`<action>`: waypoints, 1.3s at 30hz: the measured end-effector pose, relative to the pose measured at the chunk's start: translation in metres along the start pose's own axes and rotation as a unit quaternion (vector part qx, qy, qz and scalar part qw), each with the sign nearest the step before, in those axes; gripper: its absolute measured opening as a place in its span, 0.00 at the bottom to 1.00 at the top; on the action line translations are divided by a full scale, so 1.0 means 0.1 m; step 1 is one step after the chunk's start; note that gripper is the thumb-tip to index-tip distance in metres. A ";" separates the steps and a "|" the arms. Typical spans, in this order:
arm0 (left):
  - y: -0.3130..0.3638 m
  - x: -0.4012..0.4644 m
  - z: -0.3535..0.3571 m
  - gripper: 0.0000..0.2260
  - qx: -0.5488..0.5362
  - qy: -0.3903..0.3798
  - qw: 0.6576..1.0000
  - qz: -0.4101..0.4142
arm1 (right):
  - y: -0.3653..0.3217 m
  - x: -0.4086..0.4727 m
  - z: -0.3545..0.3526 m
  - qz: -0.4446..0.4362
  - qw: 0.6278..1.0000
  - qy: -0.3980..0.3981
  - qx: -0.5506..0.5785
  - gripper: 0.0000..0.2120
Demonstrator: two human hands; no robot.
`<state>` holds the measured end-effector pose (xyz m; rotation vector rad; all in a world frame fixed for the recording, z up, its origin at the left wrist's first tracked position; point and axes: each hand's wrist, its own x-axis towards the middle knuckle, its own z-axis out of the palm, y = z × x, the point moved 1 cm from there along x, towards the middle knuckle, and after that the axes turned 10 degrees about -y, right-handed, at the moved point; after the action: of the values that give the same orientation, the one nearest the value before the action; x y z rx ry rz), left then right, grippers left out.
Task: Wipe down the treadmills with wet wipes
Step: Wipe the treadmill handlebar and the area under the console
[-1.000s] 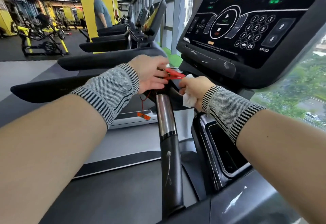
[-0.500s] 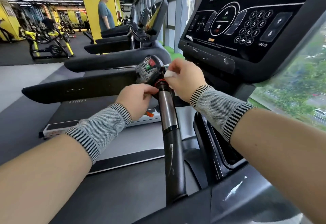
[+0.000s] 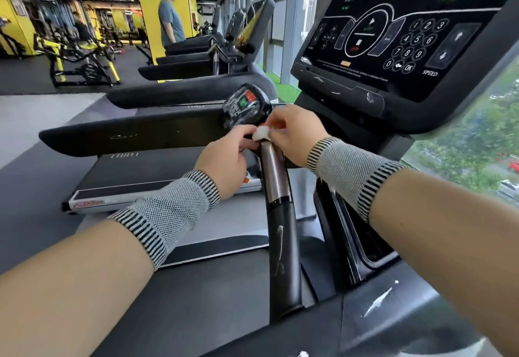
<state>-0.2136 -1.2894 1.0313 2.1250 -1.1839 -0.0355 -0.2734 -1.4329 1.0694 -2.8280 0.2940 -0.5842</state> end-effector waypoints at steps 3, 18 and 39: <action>-0.01 -0.01 -0.03 0.26 -0.035 0.005 0.999 -0.023 | -0.04 -0.16 0.00 -0.038 0.997 -0.052 -0.048 0.12; 0.11 -0.23 -0.02 0.28 -0.314 -0.046 0.944 -0.084 | -0.04 -0.74 -0.01 -0.191 0.974 -0.122 -0.003 0.07; 0.29 -0.46 -0.08 0.21 -0.489 -0.097 0.835 -0.231 | -0.14 -0.54 -0.10 0.010 0.993 -0.085 0.082 0.10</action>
<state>-0.2592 -1.2601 1.0409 1.4095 -0.4988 -0.8989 -0.3238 -1.4081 1.0627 -2.6896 0.2305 -0.3422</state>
